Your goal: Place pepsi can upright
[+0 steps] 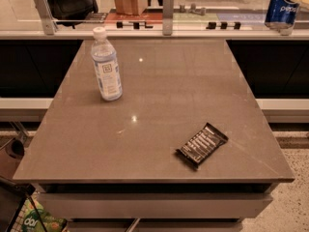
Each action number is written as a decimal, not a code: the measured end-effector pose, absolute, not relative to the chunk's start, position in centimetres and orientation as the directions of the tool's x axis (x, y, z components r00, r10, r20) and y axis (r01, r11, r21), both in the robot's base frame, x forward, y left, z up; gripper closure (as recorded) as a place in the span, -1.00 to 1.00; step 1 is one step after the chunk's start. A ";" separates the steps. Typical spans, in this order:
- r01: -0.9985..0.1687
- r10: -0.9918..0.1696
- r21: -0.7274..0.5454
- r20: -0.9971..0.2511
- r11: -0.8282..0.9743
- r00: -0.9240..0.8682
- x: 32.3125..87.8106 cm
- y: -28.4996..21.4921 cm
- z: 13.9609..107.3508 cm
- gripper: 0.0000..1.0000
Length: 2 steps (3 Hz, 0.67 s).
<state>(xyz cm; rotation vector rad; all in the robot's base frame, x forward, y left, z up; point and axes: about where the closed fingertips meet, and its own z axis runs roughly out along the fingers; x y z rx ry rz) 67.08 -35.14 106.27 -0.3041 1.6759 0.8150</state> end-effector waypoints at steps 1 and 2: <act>-0.604 0.218 0.267 -0.963 0.750 -0.156 66.8 -35.4 105.6 1.00; -0.615 0.200 0.220 -0.974 0.757 -0.102 67.4 -33.8 105.4 1.00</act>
Offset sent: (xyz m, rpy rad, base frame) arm -0.0030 -0.0035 -0.0034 -0.0116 -0.0872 -0.0282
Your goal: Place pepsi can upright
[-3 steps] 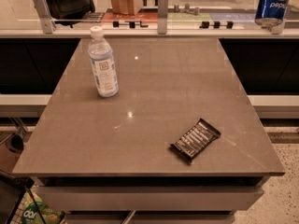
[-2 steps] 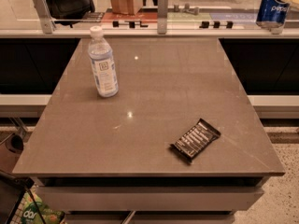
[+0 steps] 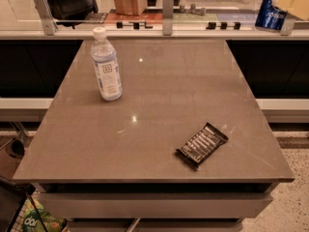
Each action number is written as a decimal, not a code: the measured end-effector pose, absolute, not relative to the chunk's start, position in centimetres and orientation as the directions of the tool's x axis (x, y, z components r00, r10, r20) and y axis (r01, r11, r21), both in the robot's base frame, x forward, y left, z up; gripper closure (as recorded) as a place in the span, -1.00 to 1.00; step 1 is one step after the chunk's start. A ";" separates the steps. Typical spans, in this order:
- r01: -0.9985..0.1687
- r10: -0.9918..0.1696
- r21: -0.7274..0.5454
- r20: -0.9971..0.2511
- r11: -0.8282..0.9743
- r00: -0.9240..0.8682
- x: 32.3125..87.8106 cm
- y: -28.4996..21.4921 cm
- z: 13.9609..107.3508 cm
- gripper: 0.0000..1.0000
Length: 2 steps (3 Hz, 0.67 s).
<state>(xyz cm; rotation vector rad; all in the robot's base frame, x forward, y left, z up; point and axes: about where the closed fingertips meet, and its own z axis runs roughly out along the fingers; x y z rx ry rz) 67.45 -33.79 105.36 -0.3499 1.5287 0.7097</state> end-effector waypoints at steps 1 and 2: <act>-0.614 0.198 0.218 -0.975 0.758 -0.103 67.5 -33.9 105.4 1.00; -0.633 0.166 0.185 -0.982 0.752 -0.090 67.5 -33.1 105.4 1.00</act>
Offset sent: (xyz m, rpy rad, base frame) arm -0.0015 0.0099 0.0005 -0.0778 -0.0421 0.0366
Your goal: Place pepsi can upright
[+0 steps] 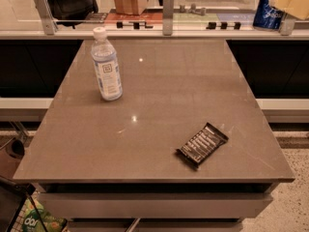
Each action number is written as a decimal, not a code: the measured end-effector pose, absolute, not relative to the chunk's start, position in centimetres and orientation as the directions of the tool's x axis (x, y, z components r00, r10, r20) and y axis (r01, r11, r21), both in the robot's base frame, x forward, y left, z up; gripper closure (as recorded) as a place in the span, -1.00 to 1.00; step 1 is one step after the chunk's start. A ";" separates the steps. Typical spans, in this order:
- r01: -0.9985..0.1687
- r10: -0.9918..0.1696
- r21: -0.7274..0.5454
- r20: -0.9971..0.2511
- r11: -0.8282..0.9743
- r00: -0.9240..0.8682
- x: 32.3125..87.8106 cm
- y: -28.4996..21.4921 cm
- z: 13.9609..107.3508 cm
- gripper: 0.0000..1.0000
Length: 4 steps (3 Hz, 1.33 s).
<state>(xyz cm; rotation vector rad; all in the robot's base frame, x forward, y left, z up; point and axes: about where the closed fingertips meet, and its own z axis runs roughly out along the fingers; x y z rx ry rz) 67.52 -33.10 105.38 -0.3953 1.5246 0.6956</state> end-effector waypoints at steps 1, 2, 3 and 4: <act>-0.632 0.145 0.136 -0.989 0.763 -0.039 66.4 -32.5 105.5 1.00; -0.634 0.126 0.107 -0.992 0.766 -0.015 65.2 -31.1 103.6 1.00; -0.635 0.111 0.086 -0.994 0.767 0.000 64.1 -29.6 101.9 1.00; -0.639 0.084 0.061 -0.996 0.767 0.005 63.4 -28.1 100.3 1.00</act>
Offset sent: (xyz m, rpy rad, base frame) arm -0.0418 0.0318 -0.0414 -0.0653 -0.1032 -0.0262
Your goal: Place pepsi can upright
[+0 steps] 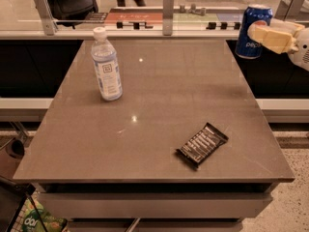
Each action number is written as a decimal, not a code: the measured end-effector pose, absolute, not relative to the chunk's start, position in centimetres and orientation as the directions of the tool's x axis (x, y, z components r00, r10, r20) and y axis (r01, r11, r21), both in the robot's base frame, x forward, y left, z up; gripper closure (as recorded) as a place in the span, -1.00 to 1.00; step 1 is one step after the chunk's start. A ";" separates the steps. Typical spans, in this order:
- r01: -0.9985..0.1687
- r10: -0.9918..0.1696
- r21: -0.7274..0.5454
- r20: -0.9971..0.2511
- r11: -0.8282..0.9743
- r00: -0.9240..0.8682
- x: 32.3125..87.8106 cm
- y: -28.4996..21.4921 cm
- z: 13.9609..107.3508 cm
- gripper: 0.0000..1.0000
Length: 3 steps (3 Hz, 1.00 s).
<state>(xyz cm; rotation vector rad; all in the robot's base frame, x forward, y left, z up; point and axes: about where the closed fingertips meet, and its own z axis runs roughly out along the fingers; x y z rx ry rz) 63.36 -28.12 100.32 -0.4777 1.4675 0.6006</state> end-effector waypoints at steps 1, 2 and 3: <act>-0.637 0.049 0.028 -0.999 0.771 0.016 63.2 -26.6 98.8 1.00; -0.623 0.022 -0.004 -0.999 0.782 0.034 63.5 -25.3 96.9 1.00; -0.601 -0.017 -0.047 -0.998 0.798 0.055 64.2 -23.8 94.8 1.00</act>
Offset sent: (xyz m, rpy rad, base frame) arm 0.0058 0.0386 -0.0593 -0.0952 -0.0534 -0.0628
